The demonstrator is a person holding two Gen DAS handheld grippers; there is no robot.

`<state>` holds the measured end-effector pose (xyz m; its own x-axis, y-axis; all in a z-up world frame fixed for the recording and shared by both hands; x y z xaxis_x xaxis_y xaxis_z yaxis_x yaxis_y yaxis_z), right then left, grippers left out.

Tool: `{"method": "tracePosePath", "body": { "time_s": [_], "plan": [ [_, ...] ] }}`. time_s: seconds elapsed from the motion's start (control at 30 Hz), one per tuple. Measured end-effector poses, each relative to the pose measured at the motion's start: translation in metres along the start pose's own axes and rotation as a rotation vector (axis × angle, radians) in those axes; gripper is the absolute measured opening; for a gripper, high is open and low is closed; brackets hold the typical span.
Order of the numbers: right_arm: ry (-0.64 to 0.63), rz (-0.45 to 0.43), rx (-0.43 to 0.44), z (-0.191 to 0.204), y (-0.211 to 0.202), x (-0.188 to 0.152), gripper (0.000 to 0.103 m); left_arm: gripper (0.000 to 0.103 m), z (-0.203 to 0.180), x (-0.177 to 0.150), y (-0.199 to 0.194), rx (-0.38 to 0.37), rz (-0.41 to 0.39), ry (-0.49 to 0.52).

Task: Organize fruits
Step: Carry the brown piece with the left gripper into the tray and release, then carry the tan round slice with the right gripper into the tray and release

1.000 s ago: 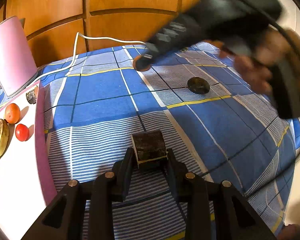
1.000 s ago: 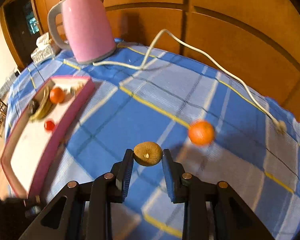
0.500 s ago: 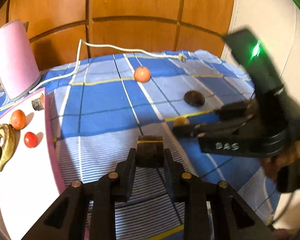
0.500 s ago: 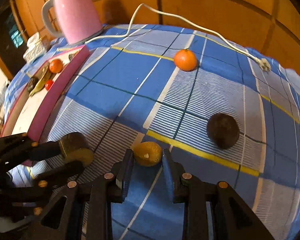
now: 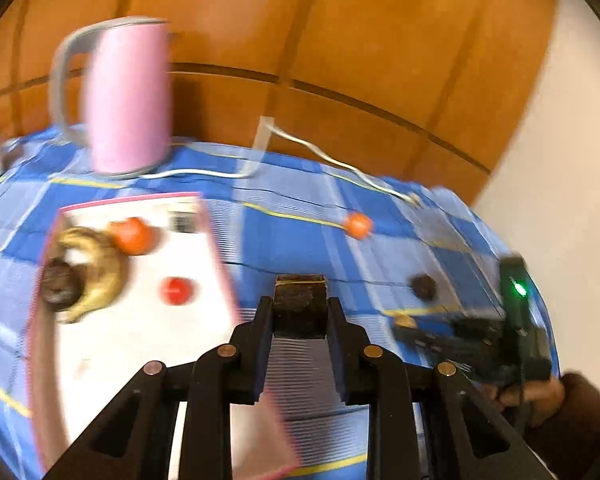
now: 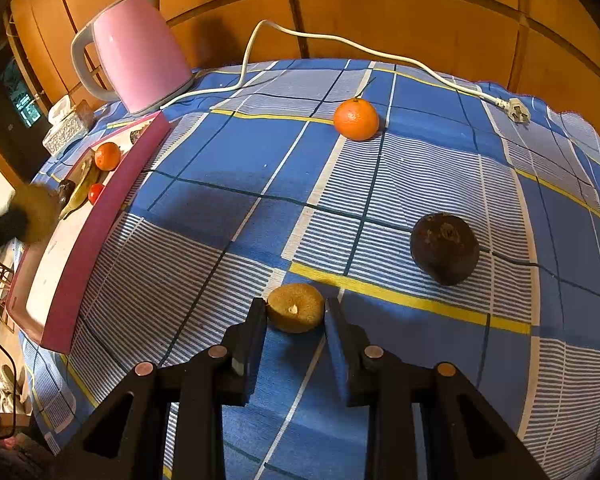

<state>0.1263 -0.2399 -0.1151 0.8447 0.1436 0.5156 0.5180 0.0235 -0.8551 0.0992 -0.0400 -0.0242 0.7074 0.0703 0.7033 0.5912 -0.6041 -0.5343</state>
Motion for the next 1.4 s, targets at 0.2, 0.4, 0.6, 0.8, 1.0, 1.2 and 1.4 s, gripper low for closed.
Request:
{"method": "tracePosePath", "body": {
  "time_s": [0.2, 0.4, 0.6, 0.8, 1.0, 1.2, 1.4],
  "plan": [
    [0.008, -0.004, 0.004, 0.0, 0.0, 0.0, 0.029, 0.026, 0.074, 0.0, -0.018, 0.101, -0.009, -0.183],
    [0.007, -0.002, 0.002, 0.0, 0.0, 0.0, 0.029, 0.026, 0.102, 0.01, -0.009, 0.15, 0.0, -0.186],
    [0.008, 0.0, -0.005, 0.001, 0.0, 0.001, 0.029, 0.033, 0.123, 0.02, 0.009, 0.208, 0.011, -0.175],
    [0.011, 0.001, -0.007, 0.001, 0.001, 0.001, 0.029, 0.037, 0.119, 0.01, -0.003, 0.261, -0.003, -0.161],
    [0.009, 0.0, -0.016, 0.002, 0.001, 0.001, 0.029, 0.037, 0.114, -0.009, -0.015, 0.318, 0.013, -0.19],
    [0.009, -0.002, -0.021, 0.002, 0.001, 0.001, 0.029, 0.044, 0.097, -0.017, -0.022, 0.33, 0.011, -0.157],
    [0.011, -0.004, -0.023, 0.002, 0.0, 0.0, 0.029, 0.049, 0.081, -0.016, -0.024, 0.324, 0.011, -0.118]
  ]
}}
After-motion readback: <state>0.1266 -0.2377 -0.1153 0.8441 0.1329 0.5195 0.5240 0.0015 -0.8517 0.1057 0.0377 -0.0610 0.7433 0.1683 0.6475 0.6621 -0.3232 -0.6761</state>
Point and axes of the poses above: each gripper's, at about its wrist camera, not at the fingertips, and y roughly the way its jaws point, z to its left, x to its top, the point moved 7 cm from there along y, roughly the way its jaws point, and after that the axes turned 15 degrees about -x, right-handed, at the moved point
